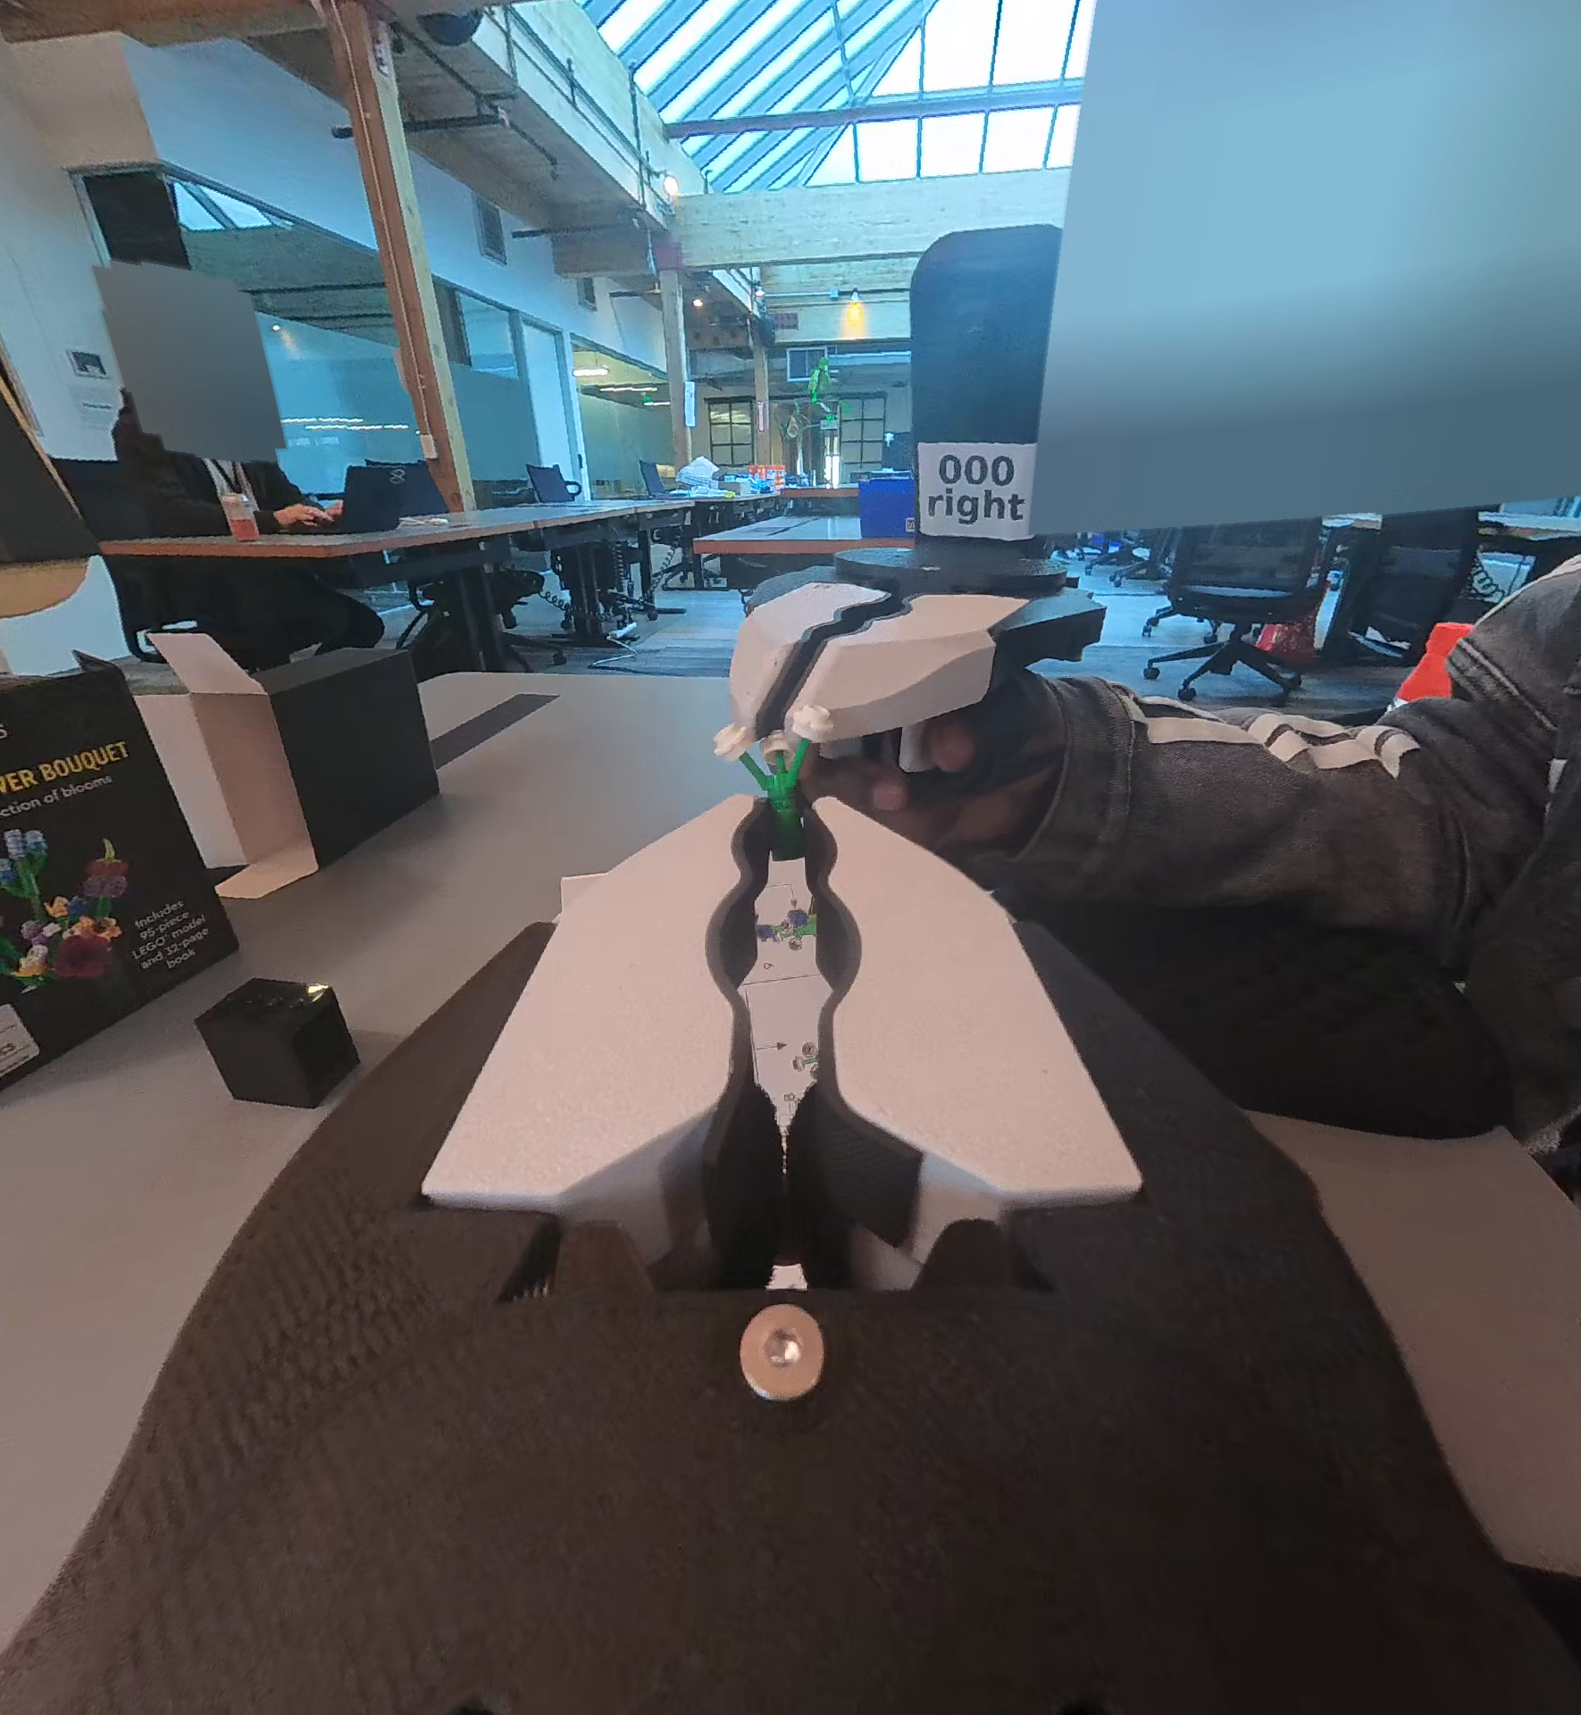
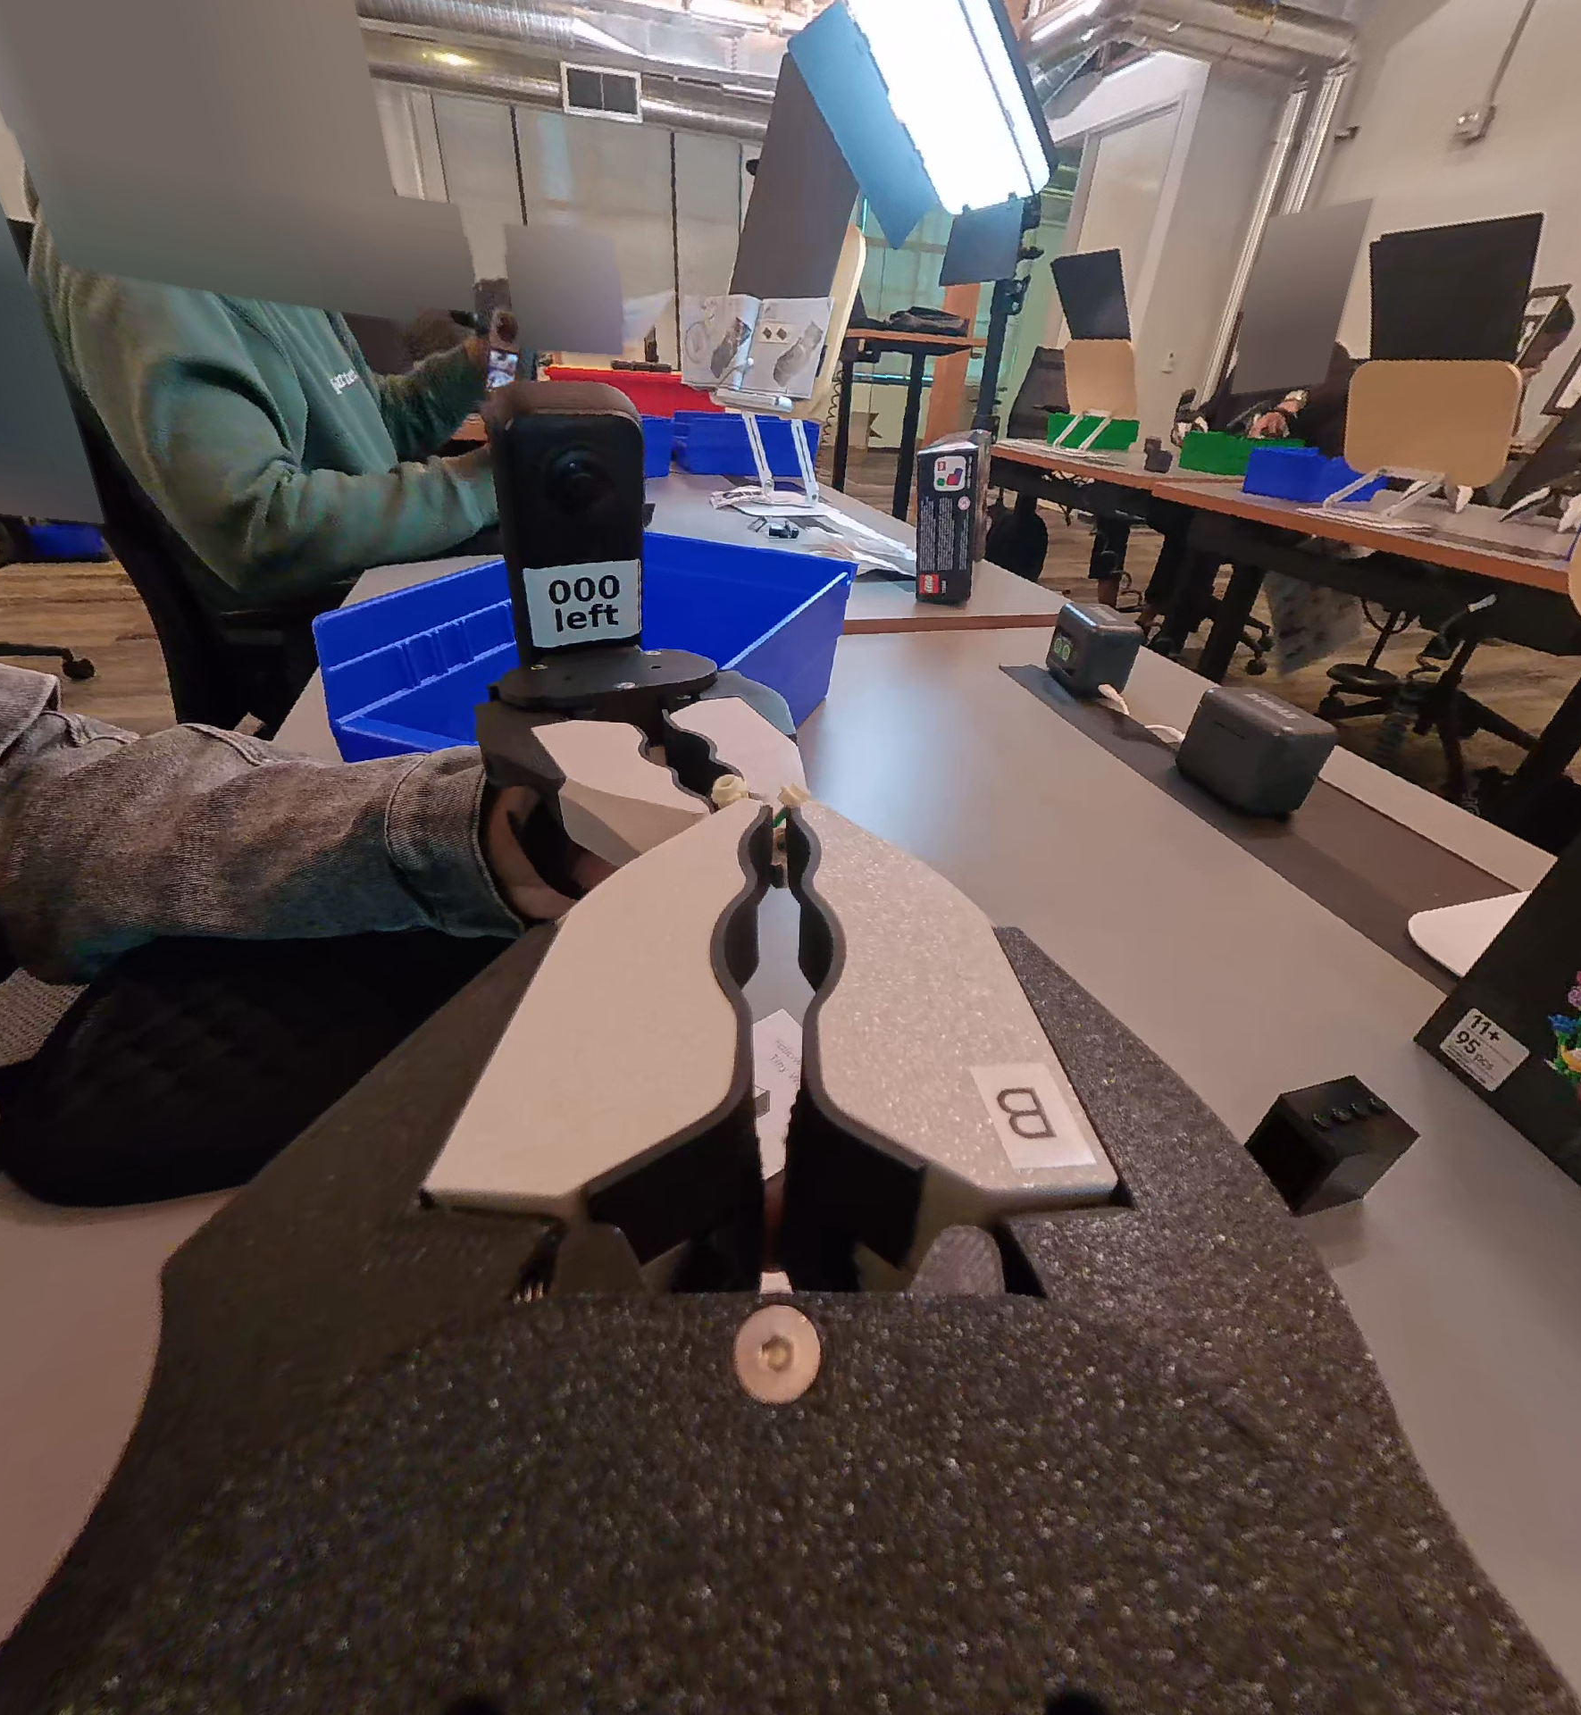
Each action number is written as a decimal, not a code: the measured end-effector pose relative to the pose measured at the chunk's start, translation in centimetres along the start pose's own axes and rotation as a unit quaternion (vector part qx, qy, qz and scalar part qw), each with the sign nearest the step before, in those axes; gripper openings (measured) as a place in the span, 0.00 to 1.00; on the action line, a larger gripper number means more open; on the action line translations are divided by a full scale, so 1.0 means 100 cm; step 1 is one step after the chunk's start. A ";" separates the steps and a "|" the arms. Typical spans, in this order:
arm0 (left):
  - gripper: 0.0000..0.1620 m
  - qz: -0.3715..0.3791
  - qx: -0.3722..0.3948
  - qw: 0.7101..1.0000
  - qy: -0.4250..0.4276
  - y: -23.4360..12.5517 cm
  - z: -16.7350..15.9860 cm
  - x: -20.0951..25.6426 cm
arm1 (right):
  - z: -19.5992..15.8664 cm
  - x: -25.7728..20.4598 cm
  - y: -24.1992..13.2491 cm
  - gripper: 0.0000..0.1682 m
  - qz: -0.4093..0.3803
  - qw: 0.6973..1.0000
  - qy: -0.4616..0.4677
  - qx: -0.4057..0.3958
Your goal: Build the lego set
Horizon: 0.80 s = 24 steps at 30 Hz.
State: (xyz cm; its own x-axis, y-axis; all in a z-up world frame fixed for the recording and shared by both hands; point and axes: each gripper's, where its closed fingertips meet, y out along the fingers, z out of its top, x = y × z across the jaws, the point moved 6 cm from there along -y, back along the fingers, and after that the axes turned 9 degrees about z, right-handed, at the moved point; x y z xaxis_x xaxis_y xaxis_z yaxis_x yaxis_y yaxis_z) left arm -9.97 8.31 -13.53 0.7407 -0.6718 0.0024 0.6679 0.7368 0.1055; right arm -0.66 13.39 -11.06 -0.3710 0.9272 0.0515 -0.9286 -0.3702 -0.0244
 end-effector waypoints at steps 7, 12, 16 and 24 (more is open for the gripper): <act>0.04 -0.005 0.007 1.000 0.000 -0.001 0.001 0.001 | 0.003 -0.002 0.001 0.02 0.000 1.000 0.003 0.004; 0.04 -0.002 0.015 1.000 -0.013 -0.001 0.002 -0.001 | 0.005 -0.001 -0.001 0.10 0.004 1.000 0.009 0.015; 0.05 -0.010 0.010 1.000 -0.014 0.000 0.001 0.001 | 0.000 -0.001 0.002 0.09 0.012 1.000 0.012 -0.003; 0.05 -0.017 0.003 1.000 -0.026 0.002 -0.001 0.002 | -0.001 -0.002 0.004 0.04 0.009 1.000 0.002 -0.016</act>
State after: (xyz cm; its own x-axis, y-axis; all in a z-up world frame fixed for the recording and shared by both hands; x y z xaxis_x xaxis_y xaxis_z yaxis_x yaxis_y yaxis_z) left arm -9.69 8.36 -13.60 0.7132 -0.6992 0.0502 0.6917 0.7135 0.1116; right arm -0.92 13.08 -11.22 -0.3872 0.9208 0.0466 -0.9213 -0.3844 -0.0582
